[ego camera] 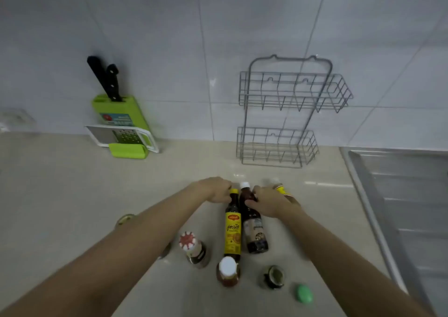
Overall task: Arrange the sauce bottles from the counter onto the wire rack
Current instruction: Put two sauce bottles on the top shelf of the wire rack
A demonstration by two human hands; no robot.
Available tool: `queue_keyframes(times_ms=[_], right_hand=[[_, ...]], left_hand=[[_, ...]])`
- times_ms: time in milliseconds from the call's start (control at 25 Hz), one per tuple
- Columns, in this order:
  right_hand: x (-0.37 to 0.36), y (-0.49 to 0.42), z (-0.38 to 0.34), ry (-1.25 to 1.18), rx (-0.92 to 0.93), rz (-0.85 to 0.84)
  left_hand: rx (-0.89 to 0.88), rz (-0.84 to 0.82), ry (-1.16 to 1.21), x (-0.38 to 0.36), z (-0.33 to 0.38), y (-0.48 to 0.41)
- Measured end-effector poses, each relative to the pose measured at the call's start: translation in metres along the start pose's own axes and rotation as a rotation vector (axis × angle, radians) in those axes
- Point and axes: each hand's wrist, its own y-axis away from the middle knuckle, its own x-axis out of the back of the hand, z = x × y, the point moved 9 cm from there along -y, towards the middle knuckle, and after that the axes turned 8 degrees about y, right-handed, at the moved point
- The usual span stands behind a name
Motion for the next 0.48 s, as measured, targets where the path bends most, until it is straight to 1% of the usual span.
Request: queue_keyframes(times_ms=[80, 120, 240, 400, 480], right_hand=[[-0.003, -0.012, 0.008, -0.085, -0.036, 0.016], [-0.008, -0.018, 0.010, -0.128, -0.042, -0.002], [-0.023, -0.034, 0.015, -0.287, -0.054, -0.118], [-0.038, -0.042, 0.021, -0.484, -0.098, -0.250], [-0.045, -0.041, 0.025, -0.629, -0.136, -0.284]], left_hand=[[0.010, -0.008, 0.085, -0.004, -0.004, -0.012], [0.018, -0.006, 0.133, -0.008, -0.007, -0.017], [0.052, -0.006, 0.328, -0.014, -0.016, -0.032], [0.155, -0.079, 0.680, -0.026, -0.023, -0.039], [0.158, -0.112, 0.815, -0.029, -0.022, -0.037]])
